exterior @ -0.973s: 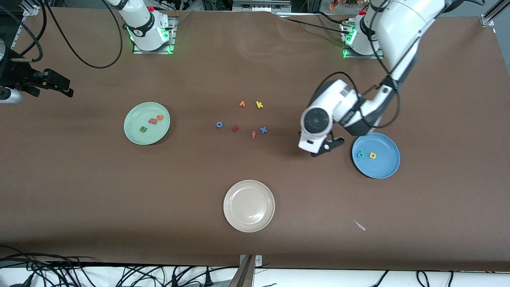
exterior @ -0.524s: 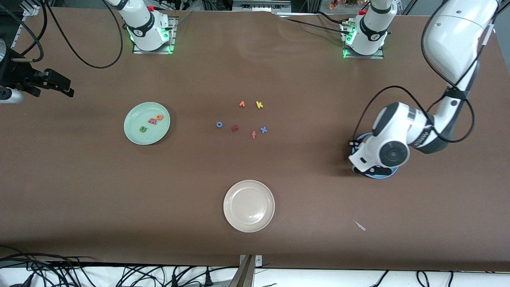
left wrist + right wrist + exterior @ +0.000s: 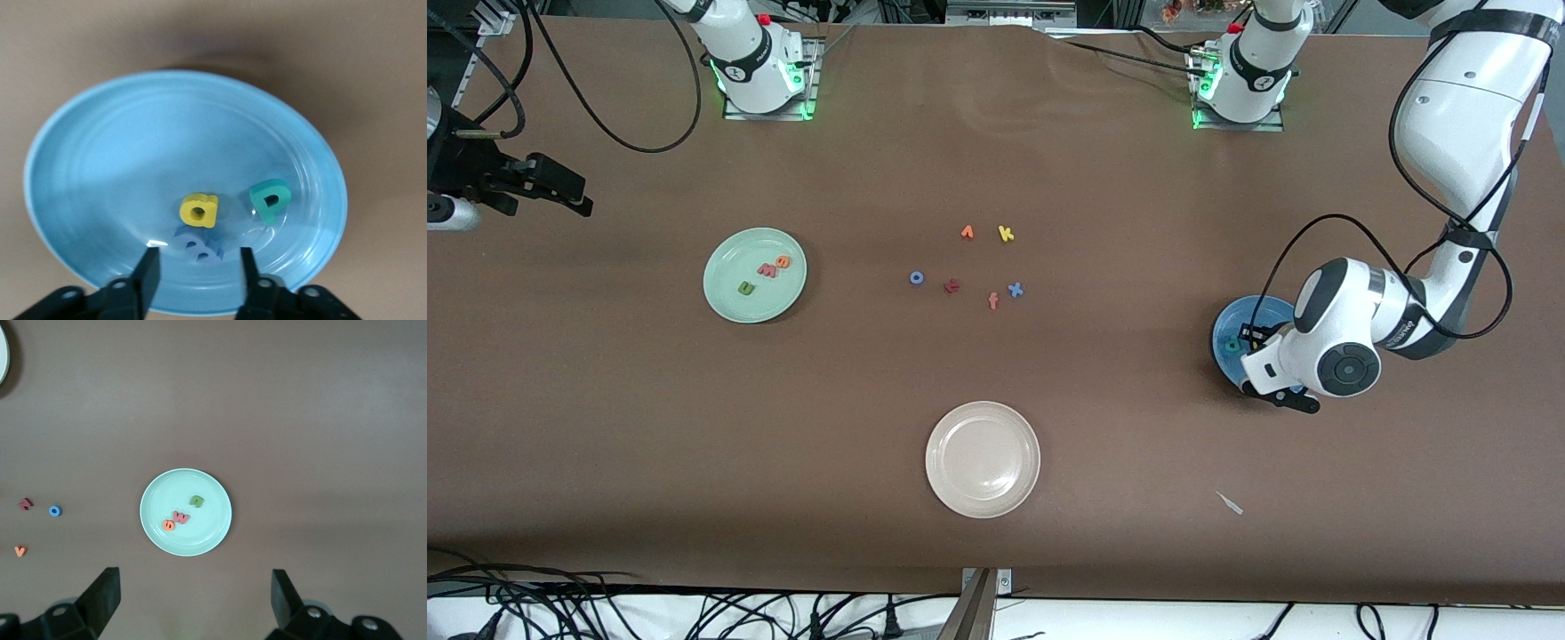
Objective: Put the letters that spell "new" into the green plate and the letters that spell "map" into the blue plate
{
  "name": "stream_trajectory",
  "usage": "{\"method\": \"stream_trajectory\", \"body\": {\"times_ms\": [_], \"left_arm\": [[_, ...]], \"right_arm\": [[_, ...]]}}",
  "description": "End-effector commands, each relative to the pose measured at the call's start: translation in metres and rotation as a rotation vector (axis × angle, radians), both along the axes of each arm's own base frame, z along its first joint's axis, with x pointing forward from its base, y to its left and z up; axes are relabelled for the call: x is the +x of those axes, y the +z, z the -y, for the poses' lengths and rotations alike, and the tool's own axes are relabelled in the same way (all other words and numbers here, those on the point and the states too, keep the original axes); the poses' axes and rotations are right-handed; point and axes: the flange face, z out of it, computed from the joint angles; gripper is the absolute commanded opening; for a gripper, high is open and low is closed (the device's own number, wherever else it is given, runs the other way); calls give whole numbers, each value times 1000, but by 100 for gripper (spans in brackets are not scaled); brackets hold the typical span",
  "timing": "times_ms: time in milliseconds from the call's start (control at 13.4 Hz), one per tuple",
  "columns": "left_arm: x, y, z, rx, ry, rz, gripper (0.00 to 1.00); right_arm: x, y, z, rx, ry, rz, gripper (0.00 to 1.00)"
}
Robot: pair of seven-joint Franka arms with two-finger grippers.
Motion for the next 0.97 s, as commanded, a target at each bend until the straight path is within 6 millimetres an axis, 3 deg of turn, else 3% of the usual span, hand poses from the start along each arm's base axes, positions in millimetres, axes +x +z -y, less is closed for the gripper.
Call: {"method": "stream_trajectory", "body": {"times_ms": [0, 299, 599, 749, 898], "left_arm": [[17, 54, -14, 38, -1, -15, 100], [24, 104, -33, 76, 43, -56, 100], [24, 149, -42, 80, 150, 9, 100], [20, 194, -67, 37, 233, 94, 100], [4, 232, -88, -12, 362, 184, 100]], "right_arm": [[2, 5, 2, 6, 11, -7, 100], [2, 6, 3, 6, 10, -5, 100], [2, 6, 3, 6, 10, -5, 100], [2, 5, 2, 6, 10, -7, 100], [1, 6, 3, 6, 10, -7, 100]]}}
